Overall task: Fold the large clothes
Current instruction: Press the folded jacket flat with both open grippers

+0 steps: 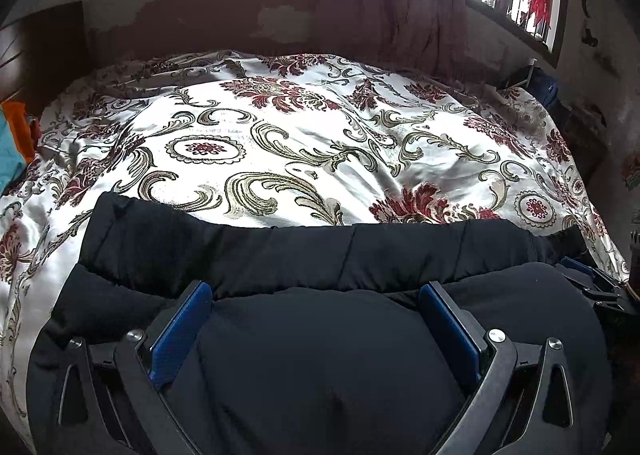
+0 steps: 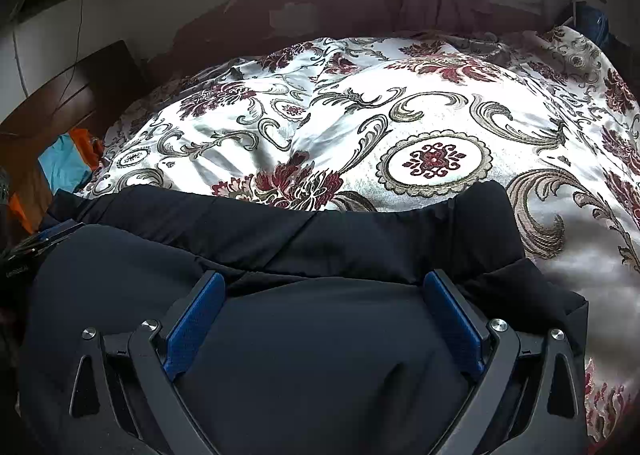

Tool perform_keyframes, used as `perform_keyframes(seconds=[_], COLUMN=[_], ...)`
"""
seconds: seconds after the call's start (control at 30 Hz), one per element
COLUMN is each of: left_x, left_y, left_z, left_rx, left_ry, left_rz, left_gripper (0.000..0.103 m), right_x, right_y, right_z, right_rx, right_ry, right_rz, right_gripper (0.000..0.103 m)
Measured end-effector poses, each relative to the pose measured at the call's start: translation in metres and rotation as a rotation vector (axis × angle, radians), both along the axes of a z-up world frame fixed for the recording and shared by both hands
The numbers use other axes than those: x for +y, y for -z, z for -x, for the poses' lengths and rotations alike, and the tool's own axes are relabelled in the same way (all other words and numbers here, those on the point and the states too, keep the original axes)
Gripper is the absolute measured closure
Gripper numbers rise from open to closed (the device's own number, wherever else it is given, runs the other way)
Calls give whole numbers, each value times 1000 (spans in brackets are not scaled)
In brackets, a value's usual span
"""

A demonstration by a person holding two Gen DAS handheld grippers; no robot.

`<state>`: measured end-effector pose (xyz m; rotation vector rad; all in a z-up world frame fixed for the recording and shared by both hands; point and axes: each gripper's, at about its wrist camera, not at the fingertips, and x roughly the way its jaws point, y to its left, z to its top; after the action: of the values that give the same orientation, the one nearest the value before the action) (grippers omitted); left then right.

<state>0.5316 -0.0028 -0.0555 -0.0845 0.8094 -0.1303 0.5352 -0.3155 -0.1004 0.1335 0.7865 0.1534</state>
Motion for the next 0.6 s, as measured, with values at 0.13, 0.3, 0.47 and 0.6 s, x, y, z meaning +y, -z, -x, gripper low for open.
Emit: perform_keyframes(seconds=[0.13, 0.3, 0.47, 0.6], left_x=[0, 0, 2, 5], left_y=[0, 1, -1, -3], left_z=[0, 1, 0, 2], left_rx=[-1, -2, -12, -32], left_ry=[0, -1, 5, 10], left_rz=[1, 1, 19, 33], left_gripper=[0, 0, 0, 0], right_x=[-2, -2, 0, 2], right_y=[0, -1, -5, -9], right_z=[0, 0, 5, 10], right_rx=[-7, -14, -40, -63], right_ry=[1, 2, 7, 15], right_rz=[1, 5, 20, 50], right_gripper=[5, 6, 6, 6])
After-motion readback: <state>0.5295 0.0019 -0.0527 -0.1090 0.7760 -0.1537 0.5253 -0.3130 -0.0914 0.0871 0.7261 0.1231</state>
